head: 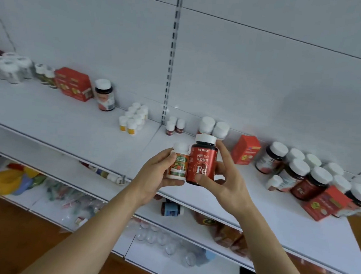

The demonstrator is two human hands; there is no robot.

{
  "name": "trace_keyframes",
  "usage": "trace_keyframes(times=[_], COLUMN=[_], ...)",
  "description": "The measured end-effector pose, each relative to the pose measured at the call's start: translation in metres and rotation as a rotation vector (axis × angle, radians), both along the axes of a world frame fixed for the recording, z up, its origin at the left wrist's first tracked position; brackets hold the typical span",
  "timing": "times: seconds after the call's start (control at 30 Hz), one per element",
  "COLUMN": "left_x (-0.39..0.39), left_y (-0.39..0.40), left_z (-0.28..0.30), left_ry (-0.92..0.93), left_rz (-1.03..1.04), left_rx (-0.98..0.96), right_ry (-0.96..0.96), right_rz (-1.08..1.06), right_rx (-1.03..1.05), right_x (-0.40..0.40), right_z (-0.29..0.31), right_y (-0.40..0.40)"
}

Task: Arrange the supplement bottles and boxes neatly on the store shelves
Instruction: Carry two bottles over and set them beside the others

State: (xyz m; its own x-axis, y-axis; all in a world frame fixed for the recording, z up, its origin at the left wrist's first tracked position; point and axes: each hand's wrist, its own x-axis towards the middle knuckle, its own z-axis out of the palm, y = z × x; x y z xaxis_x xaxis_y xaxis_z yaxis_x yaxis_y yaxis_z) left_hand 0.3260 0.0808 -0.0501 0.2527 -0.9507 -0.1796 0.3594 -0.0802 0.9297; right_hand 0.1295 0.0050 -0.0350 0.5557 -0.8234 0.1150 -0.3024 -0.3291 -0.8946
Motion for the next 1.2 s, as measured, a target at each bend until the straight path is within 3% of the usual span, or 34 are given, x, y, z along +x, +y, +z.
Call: trace_keyframes(times=[0.4,0.67,1.2], left_x=[0.135,0.219,0.44], left_y=[0.013,0.054,0.132], left_z=[0.026,0.018,0.017], left_ry=[-0.059,0.003,0.064], left_rz=[0.34,0.546,0.428], left_rx=[0.013,0.016,0.042], right_ry=[-0.079,-0.031,-0.076], right_rz=[0.316,0.505,0.344], right_rx=[0.015,0.025,0.081], right_x=[0.172,0.281,0.486], right_z=[0.012,0.01,0.007], right_y=[-0.037,-0.021,0.076])
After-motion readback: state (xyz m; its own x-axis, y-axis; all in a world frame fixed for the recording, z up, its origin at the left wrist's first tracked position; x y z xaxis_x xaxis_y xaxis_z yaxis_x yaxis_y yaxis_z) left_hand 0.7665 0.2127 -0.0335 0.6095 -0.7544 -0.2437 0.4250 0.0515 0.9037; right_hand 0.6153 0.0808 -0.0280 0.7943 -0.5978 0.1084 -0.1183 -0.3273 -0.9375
